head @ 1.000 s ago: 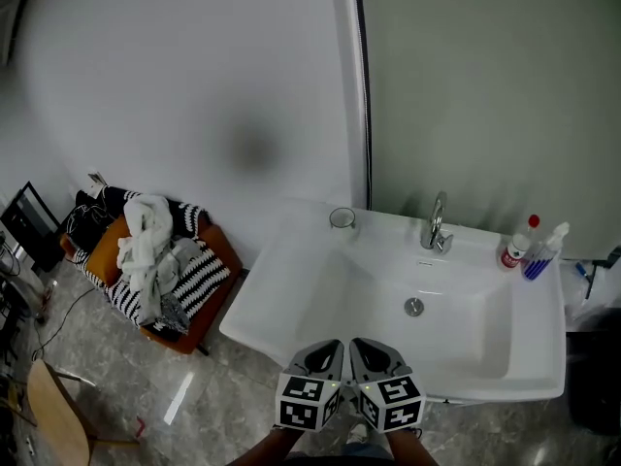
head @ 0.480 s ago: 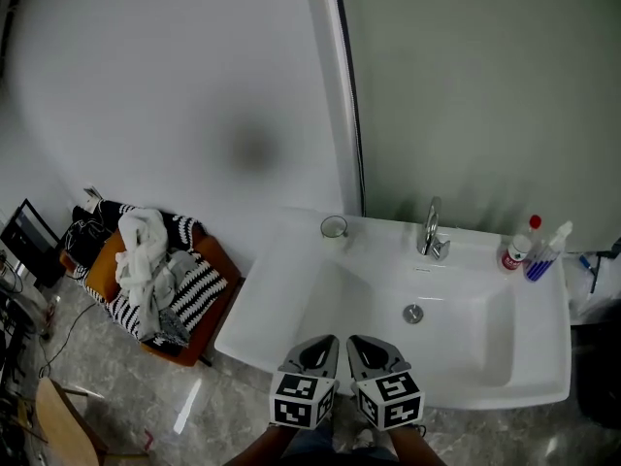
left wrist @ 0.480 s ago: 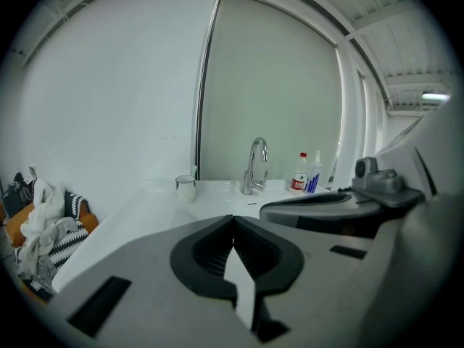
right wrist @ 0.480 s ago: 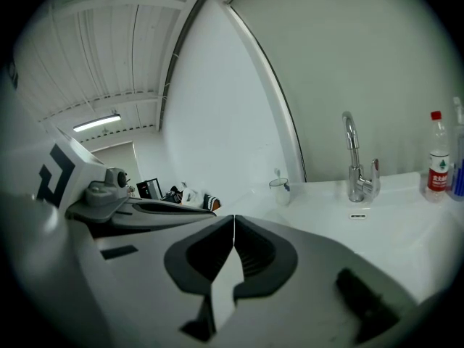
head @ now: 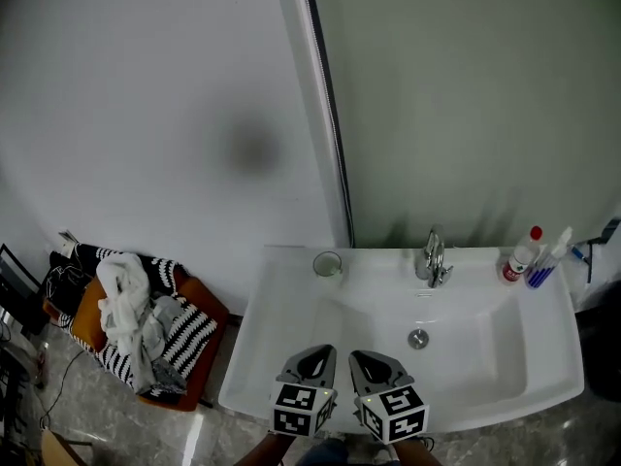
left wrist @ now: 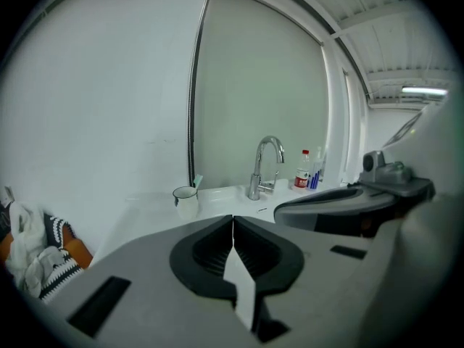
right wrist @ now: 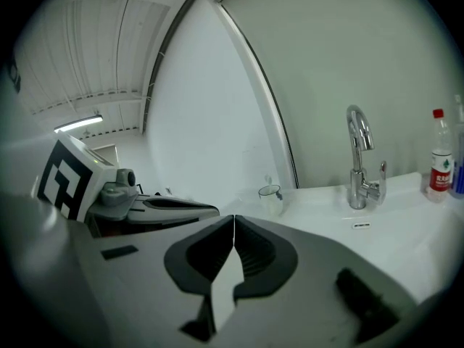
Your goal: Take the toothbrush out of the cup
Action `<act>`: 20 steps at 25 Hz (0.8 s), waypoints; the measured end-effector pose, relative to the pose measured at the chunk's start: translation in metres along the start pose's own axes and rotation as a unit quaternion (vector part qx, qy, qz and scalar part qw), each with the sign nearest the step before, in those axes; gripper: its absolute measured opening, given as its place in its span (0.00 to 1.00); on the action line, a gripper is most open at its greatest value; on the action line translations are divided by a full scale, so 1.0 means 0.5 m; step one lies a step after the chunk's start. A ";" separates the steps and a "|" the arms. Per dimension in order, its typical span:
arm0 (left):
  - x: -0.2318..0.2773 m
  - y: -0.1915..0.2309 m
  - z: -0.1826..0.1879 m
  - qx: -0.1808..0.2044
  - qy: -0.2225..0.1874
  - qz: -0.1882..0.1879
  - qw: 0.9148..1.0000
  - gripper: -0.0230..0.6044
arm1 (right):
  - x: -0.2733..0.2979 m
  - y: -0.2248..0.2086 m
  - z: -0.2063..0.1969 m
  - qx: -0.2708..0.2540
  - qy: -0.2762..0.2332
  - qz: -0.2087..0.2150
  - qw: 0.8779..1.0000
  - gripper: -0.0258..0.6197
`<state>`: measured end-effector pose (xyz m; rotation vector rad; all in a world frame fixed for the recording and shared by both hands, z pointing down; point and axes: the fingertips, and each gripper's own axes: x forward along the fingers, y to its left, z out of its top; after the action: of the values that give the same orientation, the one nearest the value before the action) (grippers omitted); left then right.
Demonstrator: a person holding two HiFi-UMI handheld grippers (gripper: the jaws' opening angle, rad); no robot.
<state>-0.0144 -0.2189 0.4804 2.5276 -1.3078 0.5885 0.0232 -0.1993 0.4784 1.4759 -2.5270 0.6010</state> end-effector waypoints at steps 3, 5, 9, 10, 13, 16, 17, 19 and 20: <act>0.023 0.037 0.015 0.015 0.002 -0.016 1.000 0.05 | 0.040 -0.003 0.016 0.007 -0.007 -0.015 1.000 0.06; 0.038 0.054 0.026 0.028 0.000 -0.030 0.999 0.05 | 0.061 -0.006 0.029 0.010 -0.012 -0.028 0.999 0.06; 0.071 0.095 0.044 0.060 0.001 -0.054 0.997 0.05 | 0.111 -0.013 0.060 0.013 -0.024 -0.049 0.998 0.06; 0.078 0.103 0.050 0.066 0.000 -0.057 0.996 0.05 | 0.122 -0.014 0.067 0.012 -0.026 -0.051 0.998 0.06; 0.103 0.111 0.058 0.082 0.002 -0.074 0.994 0.05 | 0.135 -0.029 0.074 0.013 -0.028 -0.068 0.997 0.06; 0.133 0.118 0.064 0.105 0.004 -0.089 0.990 0.05 | 0.144 -0.048 0.079 0.018 -0.029 -0.089 0.995 0.06; 0.143 0.123 0.066 0.113 0.004 -0.092 0.989 0.06 | 0.148 -0.053 0.080 0.020 -0.030 -0.095 0.995 0.06; 0.164 0.137 0.069 0.131 0.006 -0.094 0.987 0.06 | 0.156 -0.064 0.080 0.026 -0.029 -0.106 0.994 0.06; 0.176 0.143 0.071 0.138 0.007 -0.094 0.986 0.06 | 0.160 -0.070 0.079 0.029 -0.028 -0.112 0.993 0.06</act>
<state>-0.0187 -0.3372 0.4905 2.8213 -1.0264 0.7908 0.0158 -0.2947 0.4777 1.7872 -2.3555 0.6084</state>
